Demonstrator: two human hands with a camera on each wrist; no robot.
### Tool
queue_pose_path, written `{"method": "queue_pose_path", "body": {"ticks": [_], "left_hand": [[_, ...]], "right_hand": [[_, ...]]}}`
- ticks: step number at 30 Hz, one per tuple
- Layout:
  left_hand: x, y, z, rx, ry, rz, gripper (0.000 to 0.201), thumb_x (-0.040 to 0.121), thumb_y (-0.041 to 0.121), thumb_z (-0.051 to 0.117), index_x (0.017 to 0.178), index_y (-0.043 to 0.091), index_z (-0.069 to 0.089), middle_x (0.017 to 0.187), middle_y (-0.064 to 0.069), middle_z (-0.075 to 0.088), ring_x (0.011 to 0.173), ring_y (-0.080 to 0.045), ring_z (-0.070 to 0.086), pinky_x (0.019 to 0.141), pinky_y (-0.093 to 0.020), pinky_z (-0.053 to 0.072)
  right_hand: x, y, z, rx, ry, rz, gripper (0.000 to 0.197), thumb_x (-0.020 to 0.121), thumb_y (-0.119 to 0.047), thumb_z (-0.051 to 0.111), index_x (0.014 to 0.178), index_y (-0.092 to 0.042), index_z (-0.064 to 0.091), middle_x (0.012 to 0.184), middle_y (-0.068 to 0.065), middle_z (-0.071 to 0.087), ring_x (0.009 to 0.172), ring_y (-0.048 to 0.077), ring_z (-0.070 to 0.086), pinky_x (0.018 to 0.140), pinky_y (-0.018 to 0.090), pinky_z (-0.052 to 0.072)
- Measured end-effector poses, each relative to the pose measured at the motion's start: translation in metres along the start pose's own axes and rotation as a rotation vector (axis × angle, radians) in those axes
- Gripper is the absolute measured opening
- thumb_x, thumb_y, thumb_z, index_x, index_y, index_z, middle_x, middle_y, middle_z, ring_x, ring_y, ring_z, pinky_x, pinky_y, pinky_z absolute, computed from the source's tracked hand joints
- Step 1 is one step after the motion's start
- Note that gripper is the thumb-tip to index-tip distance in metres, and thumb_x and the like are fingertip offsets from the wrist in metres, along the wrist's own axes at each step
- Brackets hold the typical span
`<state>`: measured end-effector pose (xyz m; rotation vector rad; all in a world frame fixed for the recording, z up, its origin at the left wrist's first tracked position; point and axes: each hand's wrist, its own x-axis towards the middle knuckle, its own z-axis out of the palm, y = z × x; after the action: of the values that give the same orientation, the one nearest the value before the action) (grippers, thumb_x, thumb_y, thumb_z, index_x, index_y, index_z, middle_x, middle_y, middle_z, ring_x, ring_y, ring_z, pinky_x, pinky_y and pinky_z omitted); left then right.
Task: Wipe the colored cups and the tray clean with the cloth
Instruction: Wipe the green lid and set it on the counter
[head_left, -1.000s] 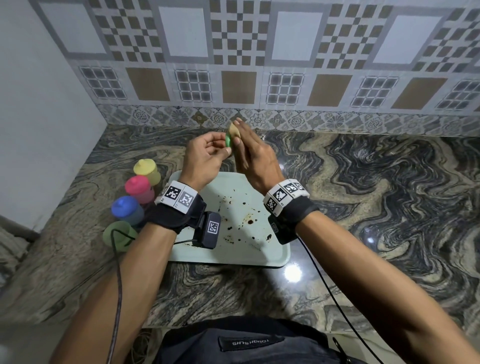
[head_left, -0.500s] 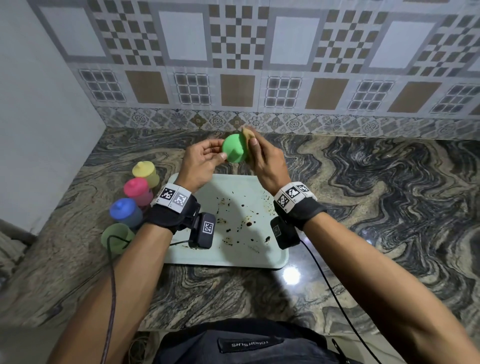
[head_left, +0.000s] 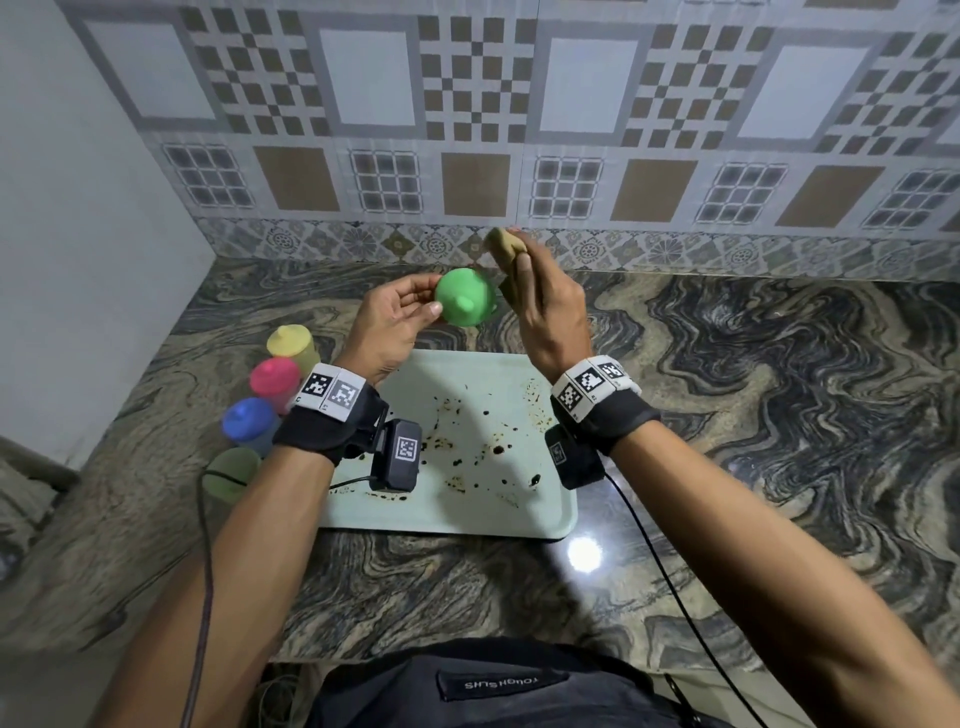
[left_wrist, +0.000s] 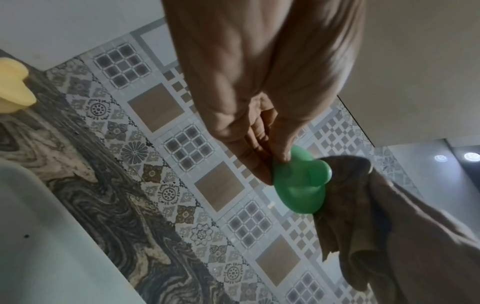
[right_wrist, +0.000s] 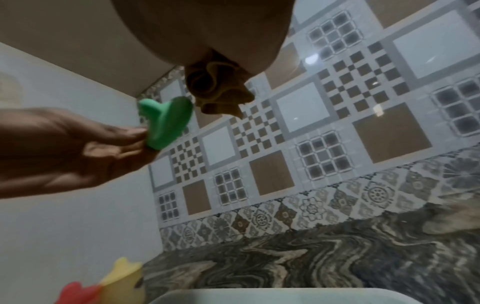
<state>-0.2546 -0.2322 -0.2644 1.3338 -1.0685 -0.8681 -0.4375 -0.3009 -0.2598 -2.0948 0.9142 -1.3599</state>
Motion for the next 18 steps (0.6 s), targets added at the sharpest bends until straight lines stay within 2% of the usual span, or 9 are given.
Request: {"method": "queue_pose_path", "body": {"ticks": [1, 4, 6, 8, 9, 11, 14, 16, 18], "left_hand": [[0.0, 0.001, 0.0, -0.005, 0.0, -0.001, 0.033, 0.089, -0.013, 0.056, 0.12, -0.001, 0.056, 0.1, -0.003, 0.066, 0.089, -0.004, 0.065, 0.086, -0.022, 0.055], [-0.004, 0.006, 0.002, -0.076, 0.012, 0.008, 0.034, 0.089, -0.013, 0.055, 0.12, 0.002, 0.056, 0.105, -0.007, 0.066, 0.095, -0.012, 0.065, 0.088, -0.026, 0.056], [-0.008, 0.009, -0.001, -0.098, 0.06, 0.018, 0.034, 0.089, -0.012, 0.056, 0.12, 0.001, 0.056, 0.103, -0.005, 0.067, 0.095, -0.009, 0.066, 0.089, -0.025, 0.055], [-0.012, 0.01, -0.007, -0.084, 0.122, 0.01, 0.035, 0.089, -0.011, 0.056, 0.124, -0.004, 0.055, 0.103, -0.003, 0.067, 0.094, -0.006, 0.066, 0.091, -0.024, 0.054], [-0.014, 0.01, -0.009, -0.081, 0.15, -0.001, 0.036, 0.09, -0.011, 0.056, 0.126, -0.006, 0.053, 0.104, -0.004, 0.067, 0.095, -0.007, 0.066, 0.093, -0.026, 0.053], [-0.019, 0.01, -0.012, -0.101, 0.199, -0.02, 0.037, 0.091, -0.01, 0.055, 0.127, -0.007, 0.052, 0.106, -0.006, 0.066, 0.1, -0.014, 0.065, 0.099, -0.035, 0.051], [-0.029, 0.013, -0.007, -0.176, 0.232, -0.022, 0.035, 0.092, -0.009, 0.053, 0.127, -0.004, 0.052, 0.111, -0.01, 0.066, 0.11, -0.027, 0.062, 0.1, -0.044, 0.05], [-0.037, 0.015, 0.0, -0.244, 0.263, -0.002, 0.04, 0.092, -0.013, 0.05, 0.13, -0.002, 0.049, 0.119, -0.013, 0.064, 0.112, -0.025, 0.061, 0.094, -0.038, 0.055], [-0.048, 0.017, 0.007, -0.243, 0.298, 0.046, 0.047, 0.09, -0.018, 0.049, 0.131, 0.004, 0.049, 0.129, -0.016, 0.058, 0.113, -0.02, 0.06, 0.087, -0.032, 0.057]], "right_hand": [[-0.002, -0.004, 0.003, 0.035, -0.02, -0.045, 0.037, 0.108, -0.02, 0.039, 0.142, -0.012, 0.053, 0.132, 0.009, 0.063, 0.109, 0.016, 0.066, 0.093, 0.026, 0.056], [-0.008, -0.004, 0.013, 0.01, -0.176, -0.269, 0.039, 0.107, -0.012, 0.043, 0.144, -0.005, 0.05, 0.153, 0.015, 0.044, 0.14, 0.027, 0.046, 0.113, 0.04, 0.044], [-0.006, 0.002, 0.016, 0.019, -0.201, -0.219, 0.039, 0.108, -0.021, 0.042, 0.143, -0.008, 0.053, 0.146, 0.014, 0.053, 0.132, 0.023, 0.055, 0.107, 0.041, 0.049], [-0.002, 0.005, 0.016, 0.043, -0.074, 0.0, 0.041, 0.108, -0.032, 0.038, 0.14, -0.014, 0.056, 0.13, 0.011, 0.066, 0.112, 0.02, 0.067, 0.092, 0.042, 0.057], [-0.001, 0.004, 0.016, 0.062, -0.005, 0.08, 0.041, 0.108, -0.034, 0.038, 0.139, -0.016, 0.057, 0.127, 0.01, 0.068, 0.108, 0.02, 0.068, 0.089, 0.043, 0.058], [-0.001, 0.0, 0.015, 0.104, 0.014, 0.088, 0.04, 0.108, -0.032, 0.038, 0.141, -0.018, 0.055, 0.131, 0.01, 0.066, 0.114, 0.022, 0.067, 0.094, 0.043, 0.056], [-0.007, -0.016, 0.023, 0.12, -0.176, -0.121, 0.041, 0.108, -0.021, 0.04, 0.148, -0.012, 0.046, 0.152, 0.015, 0.046, 0.139, 0.02, 0.046, 0.114, 0.034, 0.041], [-0.013, -0.02, 0.031, 0.124, -0.256, -0.28, 0.043, 0.107, -0.012, 0.043, 0.149, -0.004, 0.042, 0.159, 0.018, 0.032, 0.145, 0.015, 0.031, 0.118, 0.025, 0.032], [-0.015, -0.019, 0.038, 0.106, -0.29, -0.374, 0.045, 0.105, -0.007, 0.046, 0.149, 0.0, 0.041, 0.161, 0.022, 0.025, 0.146, 0.019, 0.029, 0.116, 0.025, 0.034]]}}
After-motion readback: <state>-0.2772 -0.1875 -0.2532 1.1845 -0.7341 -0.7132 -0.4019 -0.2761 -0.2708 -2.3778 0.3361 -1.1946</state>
